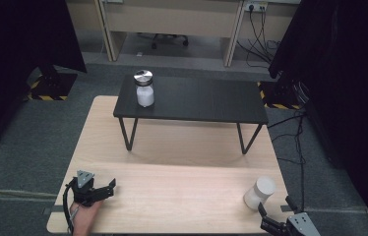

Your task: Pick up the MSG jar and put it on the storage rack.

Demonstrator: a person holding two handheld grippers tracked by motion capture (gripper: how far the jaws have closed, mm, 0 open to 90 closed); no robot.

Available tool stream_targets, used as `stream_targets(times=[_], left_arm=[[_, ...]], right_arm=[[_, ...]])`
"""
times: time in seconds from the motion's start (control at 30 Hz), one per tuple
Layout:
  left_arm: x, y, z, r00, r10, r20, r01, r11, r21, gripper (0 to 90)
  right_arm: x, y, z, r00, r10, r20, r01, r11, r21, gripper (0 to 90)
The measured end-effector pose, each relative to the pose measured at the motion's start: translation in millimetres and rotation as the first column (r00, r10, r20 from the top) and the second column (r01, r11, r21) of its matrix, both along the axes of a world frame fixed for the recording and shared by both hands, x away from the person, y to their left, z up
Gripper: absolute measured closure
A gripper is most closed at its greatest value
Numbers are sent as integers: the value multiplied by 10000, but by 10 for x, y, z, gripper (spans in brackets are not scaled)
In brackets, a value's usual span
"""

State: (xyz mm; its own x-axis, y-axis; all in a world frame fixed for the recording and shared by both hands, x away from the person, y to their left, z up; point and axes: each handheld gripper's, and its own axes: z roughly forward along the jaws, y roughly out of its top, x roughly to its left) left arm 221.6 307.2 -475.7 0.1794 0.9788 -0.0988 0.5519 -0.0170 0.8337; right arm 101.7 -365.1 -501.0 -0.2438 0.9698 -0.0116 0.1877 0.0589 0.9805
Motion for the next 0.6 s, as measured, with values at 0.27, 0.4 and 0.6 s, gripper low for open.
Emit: stream_targets(times=[0.27,0.4,0.6], left_arm=[[0,-1,1,10000,31,-13,-31,10000,-3,0],[2,-3,2,10000,42,-27,-42,10000,3,0],[7,-6,4,10000,20,-57,-20,10000,21,0]], right_arm=[[93,54,46,9989,420,192,-420,9991,11,2],[138,80,55,9980,543,317,-545,9985,56,2],[210,114,69,9975,635,311,-635,9980,3,3]])
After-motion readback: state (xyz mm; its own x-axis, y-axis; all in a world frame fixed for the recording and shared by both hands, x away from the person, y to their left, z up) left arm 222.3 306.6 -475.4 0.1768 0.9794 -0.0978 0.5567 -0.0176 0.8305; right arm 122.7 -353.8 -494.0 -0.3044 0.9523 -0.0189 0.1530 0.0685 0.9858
